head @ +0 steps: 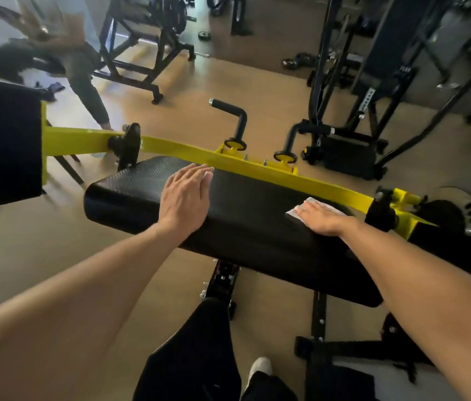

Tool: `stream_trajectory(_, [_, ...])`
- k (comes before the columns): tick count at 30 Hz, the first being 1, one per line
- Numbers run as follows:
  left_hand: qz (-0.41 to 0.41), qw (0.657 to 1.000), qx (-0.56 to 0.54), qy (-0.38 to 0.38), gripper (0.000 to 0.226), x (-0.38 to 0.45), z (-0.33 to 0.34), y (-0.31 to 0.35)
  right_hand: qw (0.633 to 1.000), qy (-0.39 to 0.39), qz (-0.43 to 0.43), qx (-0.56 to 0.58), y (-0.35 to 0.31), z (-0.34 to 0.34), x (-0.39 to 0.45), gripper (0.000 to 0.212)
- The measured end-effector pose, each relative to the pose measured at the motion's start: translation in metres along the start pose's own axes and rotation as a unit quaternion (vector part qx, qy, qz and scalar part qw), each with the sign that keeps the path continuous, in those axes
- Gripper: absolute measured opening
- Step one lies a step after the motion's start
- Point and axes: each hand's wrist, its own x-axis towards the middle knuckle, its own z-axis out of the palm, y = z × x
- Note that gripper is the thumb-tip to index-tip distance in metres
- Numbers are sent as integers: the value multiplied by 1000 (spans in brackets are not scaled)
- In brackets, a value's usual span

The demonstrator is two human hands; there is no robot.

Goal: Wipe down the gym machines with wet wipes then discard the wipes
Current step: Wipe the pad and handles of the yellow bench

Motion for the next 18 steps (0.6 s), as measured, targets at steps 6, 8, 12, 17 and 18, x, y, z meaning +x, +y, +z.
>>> stream_trajectory(6, [-115, 992, -48, 10, 50, 6, 17, 0, 999, -20, -28, -34, -10, -1, 27, 48])
stream_trajectory(8, [-140, 989, -41, 27, 50, 8, 20, 3, 998, -9, -52, -26, -30, -12, 44, 49])
stream_trajectory(12, [-116, 991, 7, 74, 55, 2, 24, 5, 995, -14, -97, 25, -82, -42, 80, 52])
stream_trajectory(17, [-107, 988, 28, 104, 54, 6, 27, 5, 987, -3, -128, 92, -143, -62, 143, 79])
stream_trajectory(18, [-106, 988, 35, 109, 54, 7, 27, 4, 988, 1, -123, 99, -154, -67, 151, 82])
